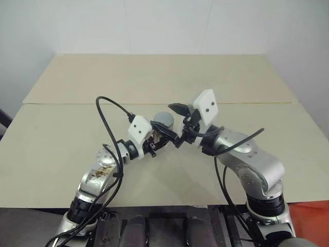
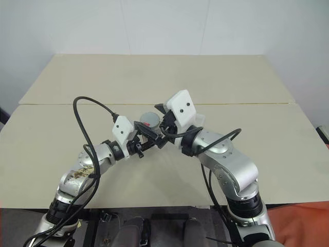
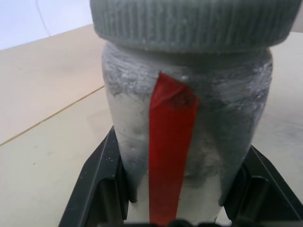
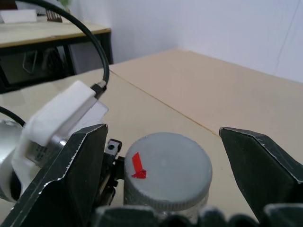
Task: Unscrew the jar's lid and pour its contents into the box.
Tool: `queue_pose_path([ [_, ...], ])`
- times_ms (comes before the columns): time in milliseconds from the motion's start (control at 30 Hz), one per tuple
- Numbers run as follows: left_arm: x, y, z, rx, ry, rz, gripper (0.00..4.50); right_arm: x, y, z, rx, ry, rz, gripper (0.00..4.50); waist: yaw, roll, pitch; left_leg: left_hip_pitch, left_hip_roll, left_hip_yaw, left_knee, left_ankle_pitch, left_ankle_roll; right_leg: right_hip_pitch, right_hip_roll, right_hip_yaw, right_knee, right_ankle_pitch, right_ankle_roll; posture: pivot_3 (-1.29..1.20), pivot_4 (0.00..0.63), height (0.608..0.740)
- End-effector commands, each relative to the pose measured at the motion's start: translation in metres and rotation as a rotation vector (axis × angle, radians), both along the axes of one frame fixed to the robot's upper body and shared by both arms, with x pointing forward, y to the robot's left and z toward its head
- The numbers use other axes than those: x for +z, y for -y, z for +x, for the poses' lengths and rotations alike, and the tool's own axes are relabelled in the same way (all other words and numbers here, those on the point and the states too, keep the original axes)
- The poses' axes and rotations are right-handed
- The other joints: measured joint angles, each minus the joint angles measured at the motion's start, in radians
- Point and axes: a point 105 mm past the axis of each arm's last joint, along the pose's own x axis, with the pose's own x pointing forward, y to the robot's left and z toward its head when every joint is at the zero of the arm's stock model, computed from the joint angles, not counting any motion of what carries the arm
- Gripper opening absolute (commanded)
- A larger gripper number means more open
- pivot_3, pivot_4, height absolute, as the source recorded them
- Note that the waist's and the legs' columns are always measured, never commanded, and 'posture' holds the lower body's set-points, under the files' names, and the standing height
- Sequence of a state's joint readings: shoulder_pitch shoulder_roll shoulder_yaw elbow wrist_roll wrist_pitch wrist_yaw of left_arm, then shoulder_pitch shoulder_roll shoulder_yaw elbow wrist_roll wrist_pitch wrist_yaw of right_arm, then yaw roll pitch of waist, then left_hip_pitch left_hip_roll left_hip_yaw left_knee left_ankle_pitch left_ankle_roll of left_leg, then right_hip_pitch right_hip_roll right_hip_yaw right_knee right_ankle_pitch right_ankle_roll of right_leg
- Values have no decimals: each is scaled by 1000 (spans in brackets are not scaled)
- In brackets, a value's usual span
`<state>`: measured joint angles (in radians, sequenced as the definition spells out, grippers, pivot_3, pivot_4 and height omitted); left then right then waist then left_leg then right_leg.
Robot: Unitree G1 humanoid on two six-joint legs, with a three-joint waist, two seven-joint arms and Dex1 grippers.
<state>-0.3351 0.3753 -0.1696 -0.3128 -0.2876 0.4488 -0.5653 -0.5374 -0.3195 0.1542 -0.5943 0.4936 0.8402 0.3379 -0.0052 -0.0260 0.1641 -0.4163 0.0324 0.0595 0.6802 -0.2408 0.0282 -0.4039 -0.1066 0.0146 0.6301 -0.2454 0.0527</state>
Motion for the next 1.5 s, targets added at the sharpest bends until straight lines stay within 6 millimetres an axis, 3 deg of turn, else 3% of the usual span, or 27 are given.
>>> queue_pose_path([
  [33, 15, 5, -5, -32, 72, -17, 2066, 5, -1, 0, -18, 33, 1, 4500, -1, 0, 0, 0, 0, 0, 0, 0, 0, 0, 0, 0, 0, 0, 0, 0, 150, 740],
  [533, 18, 2, -4, -14, 70, -51, 2066, -4, 2, 6, -58, 12, -12, 4500, -7, 0, 0, 0, 0, 0, 0, 0, 0, 0, 0, 0, 0, 0, 0, 0, 150, 740],
  [633, 18, 1, -3, -7, 71, -57, 2066, -4, 2, 7, -58, 12, -3, 3950, -7, 0, 0, 0, 0, 0, 0, 0, 0, 0, 0, 0, 0, 0, 0, 0, 150, 740],
  [733, 19, 0, -2, 0, 70, -66, 2066, -4, 3, 8, -58, 16, 0, 2935, -7, 0, 0, 0, 0, 0, 0, 0, 0, 0, 0, 0, 0, 0, 0, 0, 150, 740],
  [767, 19, 0, -2, 0, 69, -66, 2066, -4, 3, 8, -59, 18, 0, 2842, -6, 0, 0, 0, 0, 0, 0, 0, 0, 0, 0, 0, 0, 0, 0, 0, 150, 740],
  [1233, 14, -12, -11, -37, 108, -148, 2066, -1, 14, 7, 5, 7, 27, 2842, -7, 0, 0, 0, 0, 0, 0, 0, 0, 0, 0, 0, 0, 0, 0, 0, 150, 740],
  [1500, 14, -9, -21, -152, 99, -192, 2066, 2, 6, -5, 134, 15, 45, 2842, -8, 0, 0, 0, 0, 0, 0, 0, 0, 0, 0, 0, 0, 0, 0, 0, 150, 740],
])
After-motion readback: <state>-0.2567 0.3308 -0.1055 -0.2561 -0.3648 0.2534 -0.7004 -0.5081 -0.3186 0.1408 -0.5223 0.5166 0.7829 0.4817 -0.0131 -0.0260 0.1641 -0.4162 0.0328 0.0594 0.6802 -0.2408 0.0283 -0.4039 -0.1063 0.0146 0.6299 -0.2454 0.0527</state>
